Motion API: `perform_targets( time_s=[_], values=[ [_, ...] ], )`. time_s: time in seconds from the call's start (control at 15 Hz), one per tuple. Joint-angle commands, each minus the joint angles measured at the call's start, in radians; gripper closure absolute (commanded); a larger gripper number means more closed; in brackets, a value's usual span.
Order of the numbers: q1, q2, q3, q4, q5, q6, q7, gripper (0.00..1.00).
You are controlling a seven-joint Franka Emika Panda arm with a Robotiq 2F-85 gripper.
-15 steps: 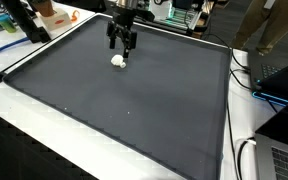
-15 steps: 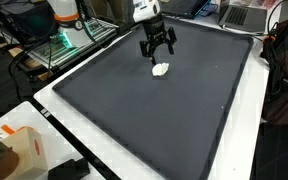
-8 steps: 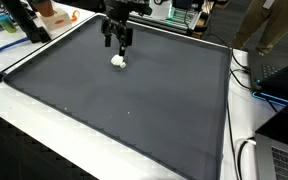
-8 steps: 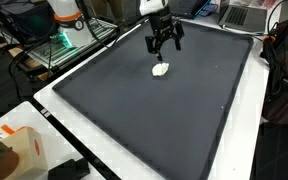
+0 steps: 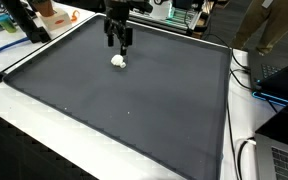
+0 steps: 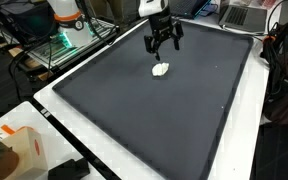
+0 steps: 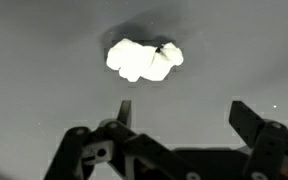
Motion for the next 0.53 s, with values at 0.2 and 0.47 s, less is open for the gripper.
perform_targets(
  time_s=[0.2,0.47],
  values=[
    [0.046,0.029,-0.067,0.243,0.27,0.193,-0.255,0.0],
    [0.086,0.104,-0.114,0.413,0.405,0.303,-0.405,0.0]
  ],
)
